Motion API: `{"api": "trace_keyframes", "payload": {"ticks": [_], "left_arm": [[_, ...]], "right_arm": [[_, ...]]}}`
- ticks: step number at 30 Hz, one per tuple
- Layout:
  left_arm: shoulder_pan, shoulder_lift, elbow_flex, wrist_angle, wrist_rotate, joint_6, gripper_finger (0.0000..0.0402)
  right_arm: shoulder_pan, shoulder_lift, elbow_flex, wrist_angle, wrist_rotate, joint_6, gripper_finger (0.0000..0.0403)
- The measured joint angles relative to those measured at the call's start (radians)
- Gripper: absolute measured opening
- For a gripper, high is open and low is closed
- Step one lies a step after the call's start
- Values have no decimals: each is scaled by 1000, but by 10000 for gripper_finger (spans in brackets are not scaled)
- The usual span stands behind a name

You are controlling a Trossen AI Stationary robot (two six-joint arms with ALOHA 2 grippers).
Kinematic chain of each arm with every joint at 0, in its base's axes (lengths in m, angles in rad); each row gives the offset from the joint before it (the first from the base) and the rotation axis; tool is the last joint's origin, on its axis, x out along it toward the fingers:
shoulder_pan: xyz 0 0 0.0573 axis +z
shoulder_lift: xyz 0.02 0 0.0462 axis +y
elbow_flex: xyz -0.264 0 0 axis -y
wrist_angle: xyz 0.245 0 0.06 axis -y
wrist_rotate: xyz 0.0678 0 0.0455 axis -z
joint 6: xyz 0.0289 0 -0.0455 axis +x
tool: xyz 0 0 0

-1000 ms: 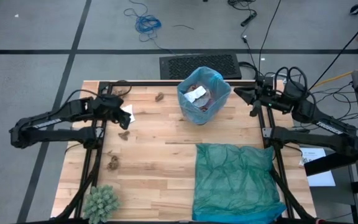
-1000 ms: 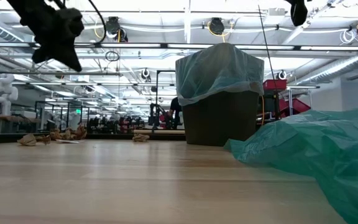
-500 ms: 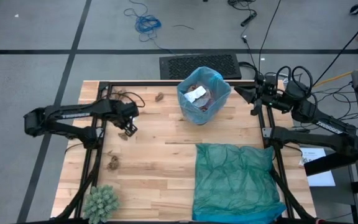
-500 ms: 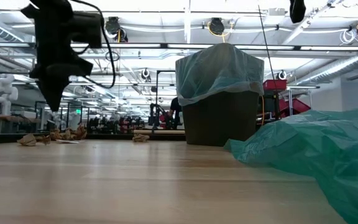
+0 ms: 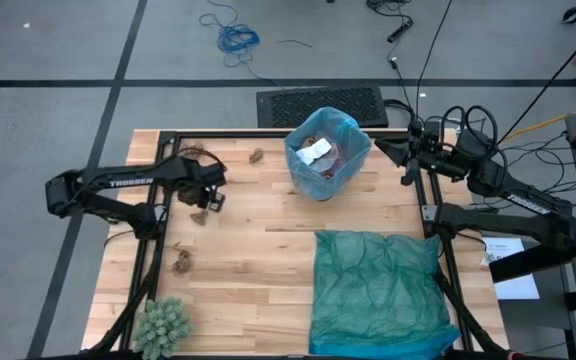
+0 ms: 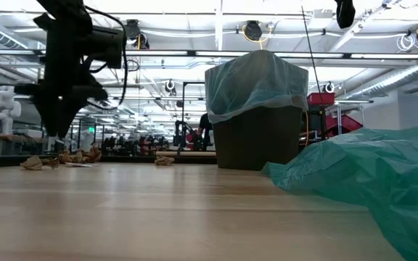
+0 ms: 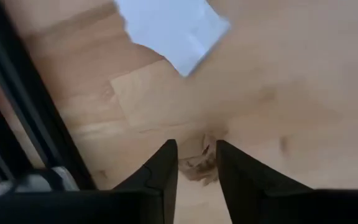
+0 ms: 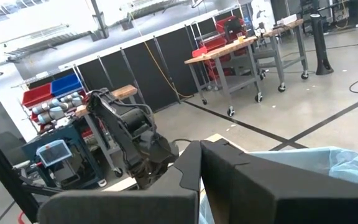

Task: Place trash/remove bag and relplace
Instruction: Put the white paper into the black trash bin

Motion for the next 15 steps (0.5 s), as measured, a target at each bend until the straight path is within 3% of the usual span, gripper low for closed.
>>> {"api": "trace_keyframes", "payload": {"ticks": [5,15], "left_arm": [[39,-34,0,112,-50,-169,112],[216,-9,-45,215,-61,-231,112]], "right_arm": [[0,0,0,0,0,-1,0],[0,0,0,0,-6,5,0]]}}
